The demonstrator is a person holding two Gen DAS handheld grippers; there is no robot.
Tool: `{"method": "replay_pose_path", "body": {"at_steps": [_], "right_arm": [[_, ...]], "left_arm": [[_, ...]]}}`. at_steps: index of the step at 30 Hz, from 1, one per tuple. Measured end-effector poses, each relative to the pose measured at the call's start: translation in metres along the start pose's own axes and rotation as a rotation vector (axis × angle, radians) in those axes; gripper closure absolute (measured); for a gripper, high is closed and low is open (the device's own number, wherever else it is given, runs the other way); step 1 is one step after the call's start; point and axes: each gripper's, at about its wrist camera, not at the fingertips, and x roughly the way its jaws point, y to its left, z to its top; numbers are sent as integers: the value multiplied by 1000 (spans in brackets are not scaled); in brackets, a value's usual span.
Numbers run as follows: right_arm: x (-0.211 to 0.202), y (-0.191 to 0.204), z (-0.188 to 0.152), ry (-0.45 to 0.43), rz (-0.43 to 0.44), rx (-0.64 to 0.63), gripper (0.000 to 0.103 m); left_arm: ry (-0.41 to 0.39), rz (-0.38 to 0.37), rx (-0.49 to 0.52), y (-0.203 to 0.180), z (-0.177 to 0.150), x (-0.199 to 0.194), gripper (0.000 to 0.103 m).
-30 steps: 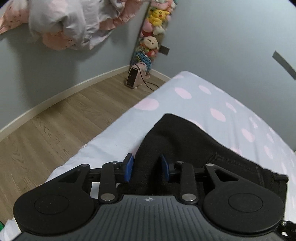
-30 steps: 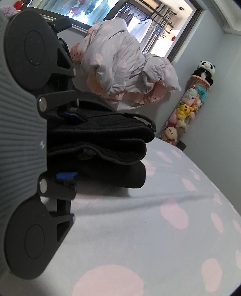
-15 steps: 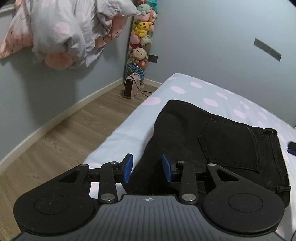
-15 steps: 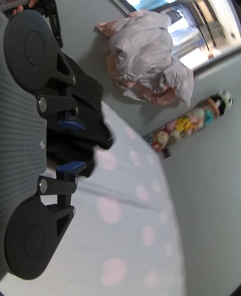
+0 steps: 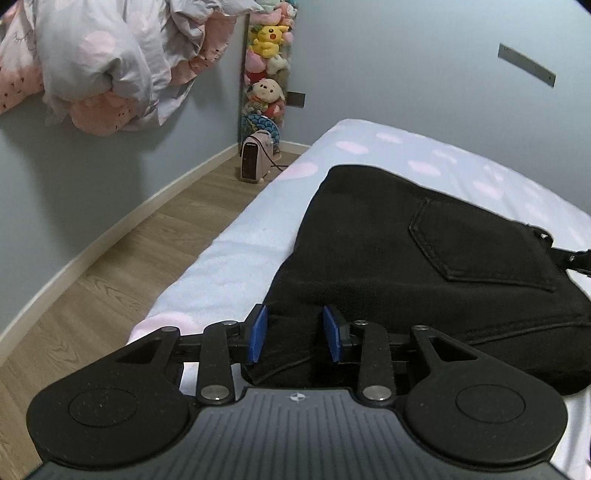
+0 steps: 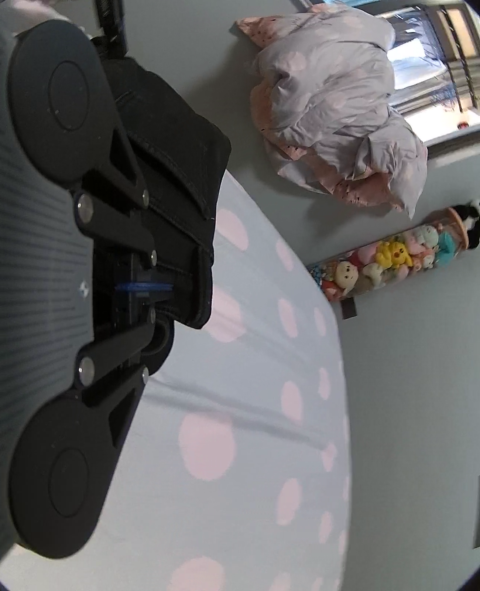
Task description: Fold clothes
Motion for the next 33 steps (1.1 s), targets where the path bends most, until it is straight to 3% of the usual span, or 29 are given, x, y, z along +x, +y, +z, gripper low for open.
{"method": "replay_pose_path", "body": {"at_steps": [3, 6, 9, 15, 19, 22, 27, 31, 33], "right_arm": [[2, 2, -4, -7, -4, -13, 103], [-20, 19, -2, -14, -11, -70, 103], [-43, 36, 0, -21, -20, -128, 88], [-104, 59, -46, -63, 48, -200, 89], [-94, 63, -70, 15, -5, -233, 88], [-80, 60, -65, 87, -33, -175, 91], [-86, 78, -42, 189, -111, -148, 87], [-139, 90, -37, 149, -67, -152, 86], [-174, 96, -38, 105, -60, -178, 77]], "left_arm": [[15, 6, -20, 1, 2, -1, 60], [7, 59, -48, -4, 2, -21, 61], [-42, 100, -86, -14, -10, -54, 61], [-108, 159, -77, -60, -48, -119, 60], [-140, 135, -107, -93, -76, -160, 59], [-136, 98, -161, -110, -91, -185, 54], [-137, 146, -161, -141, -104, -227, 54], [-179, 172, -131, -165, -109, -264, 49], [-211, 188, -123, -175, -112, -286, 47]]}}
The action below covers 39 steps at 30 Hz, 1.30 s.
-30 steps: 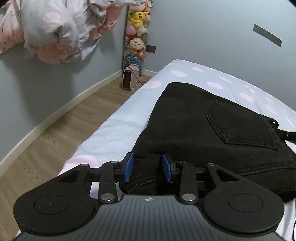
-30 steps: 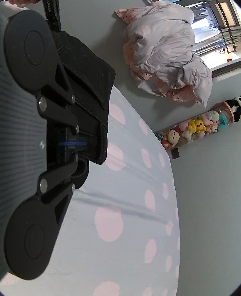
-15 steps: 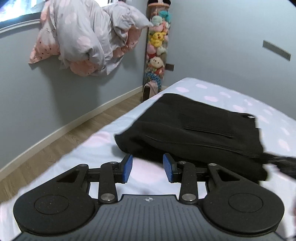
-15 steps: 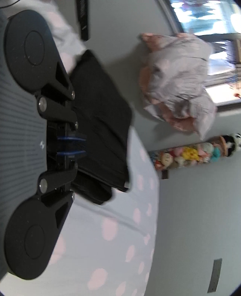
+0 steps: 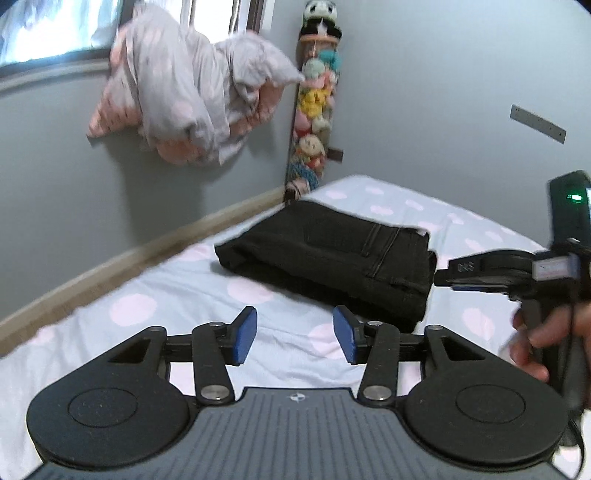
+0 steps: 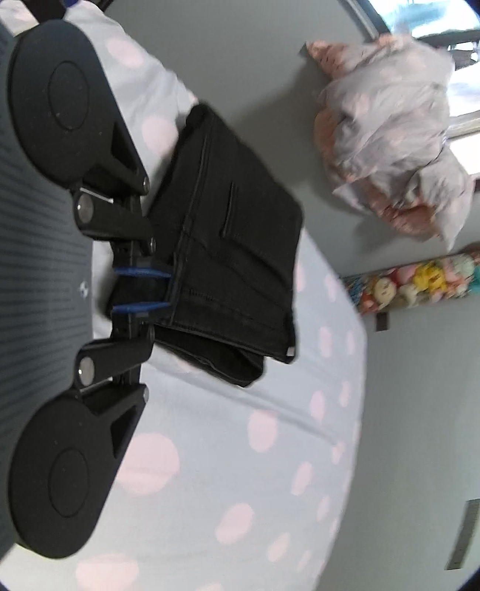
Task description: Fold clothes
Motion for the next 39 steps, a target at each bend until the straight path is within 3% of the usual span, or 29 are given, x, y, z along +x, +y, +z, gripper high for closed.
{"method": "replay_pose_path", "body": {"at_steps": [5, 14, 20, 27, 39], "right_arm": [[-99, 6, -20, -103, 1, -52, 65], [-267, 16, -58, -232, -12, -64, 46], [-345, 33, -84, -304, -45, -74, 33], [-416, 44, -124, -354, -90, -59, 31], [-491, 61, -182, -404, -173, -17, 27]], "left_arm": [[-38, -1, -11, -6, 4, -48, 42], [-105, 3, 50, -22, 4, -140, 15], [-155, -20, 124, -33, 1, -191, 14], [-241, -31, 136, -31, -10, -244, 14], [-296, -72, 165, -26, -39, -310, 13]]}}
